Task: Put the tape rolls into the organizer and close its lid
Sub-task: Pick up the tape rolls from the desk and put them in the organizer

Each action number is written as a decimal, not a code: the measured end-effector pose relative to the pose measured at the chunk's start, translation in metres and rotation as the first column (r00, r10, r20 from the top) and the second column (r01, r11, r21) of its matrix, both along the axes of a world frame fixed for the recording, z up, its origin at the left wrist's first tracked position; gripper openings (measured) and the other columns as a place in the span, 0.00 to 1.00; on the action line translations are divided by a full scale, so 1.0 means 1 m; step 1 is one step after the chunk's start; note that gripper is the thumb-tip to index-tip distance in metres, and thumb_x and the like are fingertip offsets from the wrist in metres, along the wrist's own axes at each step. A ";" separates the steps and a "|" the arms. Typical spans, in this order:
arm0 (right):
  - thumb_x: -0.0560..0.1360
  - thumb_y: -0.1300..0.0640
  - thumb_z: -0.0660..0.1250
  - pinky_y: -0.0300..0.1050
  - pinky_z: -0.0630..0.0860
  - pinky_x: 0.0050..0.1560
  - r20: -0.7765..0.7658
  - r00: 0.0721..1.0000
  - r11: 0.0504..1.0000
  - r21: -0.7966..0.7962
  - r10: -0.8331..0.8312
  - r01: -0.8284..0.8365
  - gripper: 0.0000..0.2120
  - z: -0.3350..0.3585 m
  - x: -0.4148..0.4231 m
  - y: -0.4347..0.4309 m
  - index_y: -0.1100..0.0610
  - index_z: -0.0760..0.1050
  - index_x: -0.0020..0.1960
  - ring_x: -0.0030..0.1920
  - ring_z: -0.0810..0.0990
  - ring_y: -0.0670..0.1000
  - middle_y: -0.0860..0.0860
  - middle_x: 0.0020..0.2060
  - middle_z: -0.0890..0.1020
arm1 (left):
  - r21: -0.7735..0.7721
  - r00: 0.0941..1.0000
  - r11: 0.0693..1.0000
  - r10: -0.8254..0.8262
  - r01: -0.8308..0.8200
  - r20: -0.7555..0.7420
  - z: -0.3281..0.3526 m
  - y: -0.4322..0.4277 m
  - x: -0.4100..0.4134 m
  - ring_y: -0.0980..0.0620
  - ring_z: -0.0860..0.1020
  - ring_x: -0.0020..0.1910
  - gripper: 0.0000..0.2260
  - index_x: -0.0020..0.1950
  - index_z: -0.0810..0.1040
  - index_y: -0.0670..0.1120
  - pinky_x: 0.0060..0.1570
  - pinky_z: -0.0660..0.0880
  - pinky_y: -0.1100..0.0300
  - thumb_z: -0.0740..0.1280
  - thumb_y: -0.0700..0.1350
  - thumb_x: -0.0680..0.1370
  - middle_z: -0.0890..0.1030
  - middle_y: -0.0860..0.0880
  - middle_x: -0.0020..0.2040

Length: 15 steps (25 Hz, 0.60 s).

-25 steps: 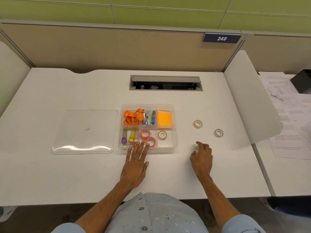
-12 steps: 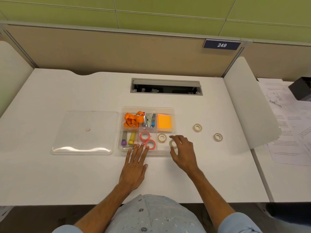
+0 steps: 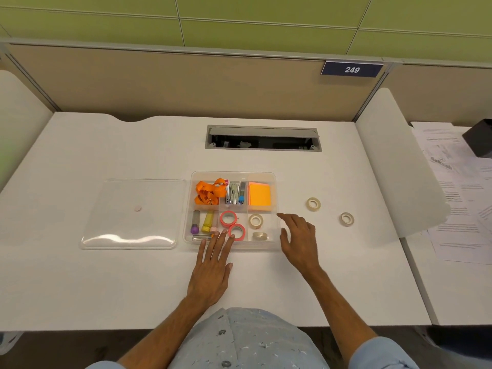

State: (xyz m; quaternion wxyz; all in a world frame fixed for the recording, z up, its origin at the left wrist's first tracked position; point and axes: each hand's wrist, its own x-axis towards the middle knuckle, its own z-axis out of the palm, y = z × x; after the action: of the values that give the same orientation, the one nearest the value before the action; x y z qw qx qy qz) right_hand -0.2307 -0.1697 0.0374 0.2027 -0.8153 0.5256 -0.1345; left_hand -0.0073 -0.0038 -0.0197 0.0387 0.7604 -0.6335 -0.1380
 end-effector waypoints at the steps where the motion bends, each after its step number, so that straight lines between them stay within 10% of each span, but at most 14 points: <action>1: 0.83 0.59 0.65 0.55 0.70 0.76 0.017 0.999 1.000 -0.009 -0.027 0.027 0.21 0.001 -0.003 -0.004 0.51 0.74 0.75 0.71 0.77 0.52 0.49 0.71 0.80 | -0.002 1.000 1.000 0.000 0.000 0.005 0.000 0.000 0.000 0.44 0.48 0.87 0.30 0.87 0.48 0.51 0.85 0.53 0.36 0.55 0.56 0.87 0.49 0.47 0.88; 15: 0.83 0.55 0.64 0.62 0.61 0.82 -0.342 0.922 0.956 0.155 -0.184 0.248 0.32 0.004 -0.031 -0.065 0.57 0.58 0.84 0.84 0.60 0.57 0.56 0.85 0.57 | 0.056 0.999 0.998 0.006 -0.008 0.034 0.000 0.000 -0.001 0.47 0.41 0.87 0.30 0.86 0.40 0.54 0.86 0.45 0.40 0.50 0.59 0.87 0.40 0.49 0.87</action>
State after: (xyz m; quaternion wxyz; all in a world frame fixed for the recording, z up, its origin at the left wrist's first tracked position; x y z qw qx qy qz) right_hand -0.2620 -0.2351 0.0411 0.1763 -0.7392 0.6493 0.0317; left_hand -0.0086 -0.0037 -0.0193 0.0072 0.7657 -0.6272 -0.1426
